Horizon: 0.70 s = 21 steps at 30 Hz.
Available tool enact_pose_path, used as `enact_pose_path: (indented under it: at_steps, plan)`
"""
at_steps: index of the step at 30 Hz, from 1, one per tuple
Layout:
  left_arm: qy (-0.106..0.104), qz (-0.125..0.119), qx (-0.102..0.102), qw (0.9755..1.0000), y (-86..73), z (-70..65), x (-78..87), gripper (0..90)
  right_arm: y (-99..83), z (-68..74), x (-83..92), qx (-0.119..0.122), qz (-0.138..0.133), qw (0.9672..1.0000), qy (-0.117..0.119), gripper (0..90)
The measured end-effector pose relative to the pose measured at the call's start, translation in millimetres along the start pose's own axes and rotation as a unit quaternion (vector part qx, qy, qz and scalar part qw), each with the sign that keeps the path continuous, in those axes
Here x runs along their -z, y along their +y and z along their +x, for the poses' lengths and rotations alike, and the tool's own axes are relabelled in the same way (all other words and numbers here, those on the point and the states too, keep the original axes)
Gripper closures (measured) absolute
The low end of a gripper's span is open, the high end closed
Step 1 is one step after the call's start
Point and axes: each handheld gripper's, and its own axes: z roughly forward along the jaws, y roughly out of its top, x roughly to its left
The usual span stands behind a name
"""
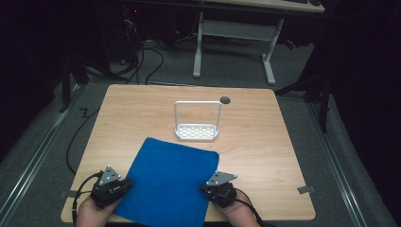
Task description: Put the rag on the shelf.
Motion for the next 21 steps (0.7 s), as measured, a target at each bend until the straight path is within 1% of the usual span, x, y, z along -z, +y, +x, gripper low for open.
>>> enact_pose_path:
  at_steps: [2,3,4,5,7,8,9,10,11,12,13,14,15,16,17,19,20,21]
  plan:
    - [-0.009,-0.001,-0.004,0.9999,0.3,-4.3,-0.9,81.0,-1.4,-5.8,1.9,-0.004,0.000,0.9999,-0.011,90.0]
    - [-0.016,0.001,-0.009,0.9998,1.1,-8.0,-1.9,81.1,-3.5,-13.0,4.1,-0.017,-0.002,0.9997,-0.017,90.0]
    - [-0.016,0.001,-0.009,0.9998,1.1,-8.0,-1.9,81.2,-3.5,-13.0,4.1,-0.017,-0.002,0.9997,-0.017,90.0]
    - [-0.024,0.002,-0.015,0.9996,2.7,-13.2,-3.8,81.2,-5.5,-18.6,6.6,-0.025,-0.001,0.9994,-0.023,90.0]
    - [-0.032,0.003,-0.021,0.9993,4.4,-18.3,-5.9,81.5,-8.4,-23.2,9.5,-0.033,-0.002,0.9991,-0.027,90.0]
    - [-0.032,0.003,-0.021,0.9993,4.4,-18.3,-5.9,81.4,-8.4,-23.2,9.5,-0.033,-0.002,0.9991,-0.027,90.0]
    - [-0.037,0.003,-0.023,0.9990,5.7,-21.8,-7.8,81.6,-11.9,-27.1,13.7,-0.040,-0.001,0.9987,-0.032,90.0]
    - [-0.046,0.003,-0.028,0.9985,8.1,-27.2,-10.7,81.5,-13.2,-28.4,15.0,-0.042,-0.002,0.9985,-0.036,90.0]
    - [-0.046,0.003,-0.028,0.9985,8.1,-27.2,-10.7,81.5,-13.2,-28.4,15.0,-0.042,-0.002,0.9985,-0.036,90.0]
    - [-0.053,0.003,-0.029,0.9982,9.5,-30.4,-12.6,81.5,-14.8,-30.7,16.9,-0.044,-0.002,0.9984,-0.037,90.0]
    - [-0.066,0.002,-0.030,0.9974,12.1,-36.4,-16.4,81.6,-17.8,-35.8,20.8,-0.051,0.000,0.9977,-0.046,90.0]
    - [-0.066,0.002,-0.030,0.9974,12.1,-36.4,-16.4,81.6,-17.8,-35.8,20.8,-0.051,0.000,0.9977,-0.046,90.0]
    - [-0.076,0.003,-0.039,0.9963,15.6,-45.7,-21.0,81.7,-21.0,-42.7,24.2,-0.058,-0.002,0.9970,-0.050,90.0]
    - [-0.076,0.003,-0.039,0.9963,15.6,-45.7,-21.0,81.7,-21.0,-42.7,24.2,-0.058,-0.002,0.9970,-0.050,90.0]
    - [-0.082,0.001,-0.048,0.9955,18.3,-54.3,-25.0,81.7,-23.9,-49.0,27.6,-0.067,-0.002,0.9962,-0.056,90.0]
    - [-0.087,0.001,-0.055,0.9947,20.5,-60.4,-28.0,81.7,-26.6,-54.9,30.2,-0.075,-0.004,0.9954,-0.060,90.0]
    - [-0.087,0.001,-0.055,0.9947,20.5,-60.4,-28.0,81.7,-26.6,-54.9,30.2,-0.075,-0.004,0.9954,-0.060,90.0]
    - [-0.088,-0.004,-0.060,0.9943,21.9,-66.3,-31.0,81.7,-29.2,-59.7,32.9,-0.083,-0.005,0.9944,-0.065,90.0]
